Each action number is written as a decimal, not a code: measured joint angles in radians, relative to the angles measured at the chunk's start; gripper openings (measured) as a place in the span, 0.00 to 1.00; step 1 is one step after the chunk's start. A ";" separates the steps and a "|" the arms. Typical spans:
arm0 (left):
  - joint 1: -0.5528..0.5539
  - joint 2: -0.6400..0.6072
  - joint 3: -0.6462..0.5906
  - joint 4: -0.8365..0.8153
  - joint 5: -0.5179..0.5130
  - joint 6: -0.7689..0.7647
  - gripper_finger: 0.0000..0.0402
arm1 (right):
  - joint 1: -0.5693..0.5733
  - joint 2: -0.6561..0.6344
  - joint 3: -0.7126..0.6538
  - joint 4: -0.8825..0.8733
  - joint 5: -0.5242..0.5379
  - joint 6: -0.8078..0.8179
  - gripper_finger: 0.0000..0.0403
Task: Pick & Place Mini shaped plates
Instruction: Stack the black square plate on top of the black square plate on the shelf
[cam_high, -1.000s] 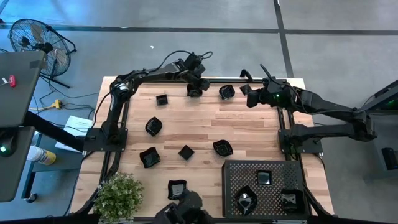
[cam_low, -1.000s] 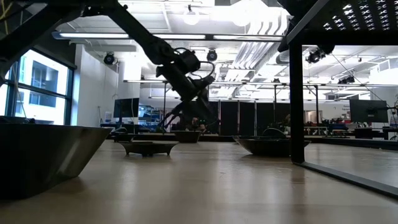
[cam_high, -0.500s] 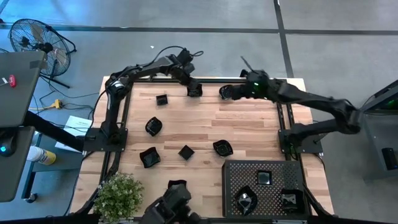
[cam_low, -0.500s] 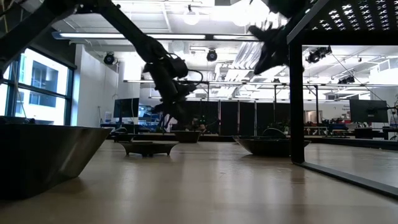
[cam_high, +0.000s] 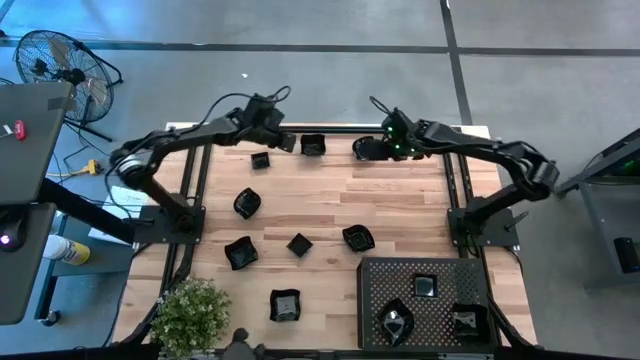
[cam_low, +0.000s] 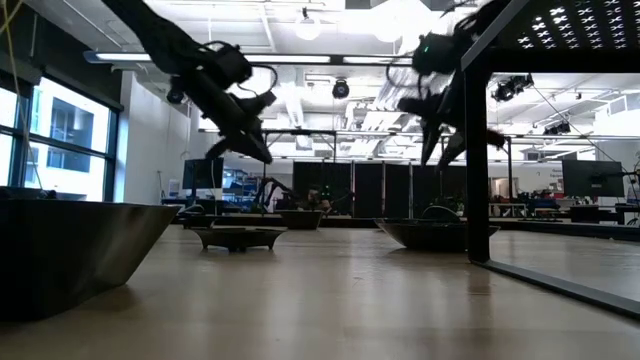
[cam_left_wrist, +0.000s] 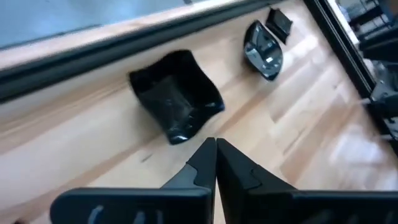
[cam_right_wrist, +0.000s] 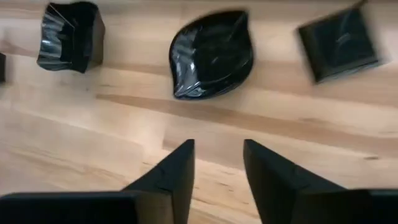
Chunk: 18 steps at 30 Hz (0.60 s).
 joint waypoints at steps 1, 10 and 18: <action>0.000 -0.022 -0.017 0.001 -0.013 0.000 0.01 | 0.011 -0.027 0.000 -0.021 0.034 -0.025 0.35; 0.001 -0.091 -0.051 0.011 -0.058 0.052 0.01 | 0.194 -0.319 -0.377 0.281 0.236 0.078 0.05; 0.001 -0.091 -0.051 0.018 -0.052 0.054 0.01 | 0.113 -0.266 -0.630 0.766 0.270 0.234 0.01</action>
